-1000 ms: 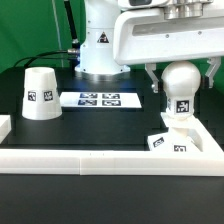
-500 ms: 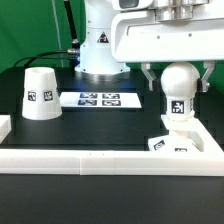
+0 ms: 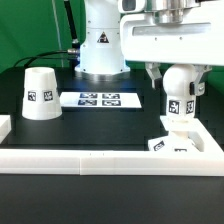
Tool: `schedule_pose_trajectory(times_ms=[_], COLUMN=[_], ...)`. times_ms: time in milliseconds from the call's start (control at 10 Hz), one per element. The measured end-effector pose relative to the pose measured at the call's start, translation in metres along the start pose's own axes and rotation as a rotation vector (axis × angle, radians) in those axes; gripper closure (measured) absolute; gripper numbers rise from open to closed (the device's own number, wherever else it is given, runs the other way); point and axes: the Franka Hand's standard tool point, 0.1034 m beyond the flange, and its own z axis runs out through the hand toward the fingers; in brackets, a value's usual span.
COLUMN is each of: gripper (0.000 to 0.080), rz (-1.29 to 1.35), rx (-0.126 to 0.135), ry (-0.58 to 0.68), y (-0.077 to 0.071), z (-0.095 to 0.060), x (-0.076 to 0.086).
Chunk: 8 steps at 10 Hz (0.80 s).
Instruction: Assemble lamp
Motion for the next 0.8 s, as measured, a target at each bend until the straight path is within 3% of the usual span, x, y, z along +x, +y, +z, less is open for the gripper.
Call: schedule_pose_trajectory(times_ms=[200,800], gripper=[0.0112,0.0101], rz=[-0.064,-0.562], rx=[0.000,-0.001], ry=[-0.001,-0.002], y=[-0.0008,-0.0024], z=[0.0006,0.0014], x=[-0.0008,-0.0028])
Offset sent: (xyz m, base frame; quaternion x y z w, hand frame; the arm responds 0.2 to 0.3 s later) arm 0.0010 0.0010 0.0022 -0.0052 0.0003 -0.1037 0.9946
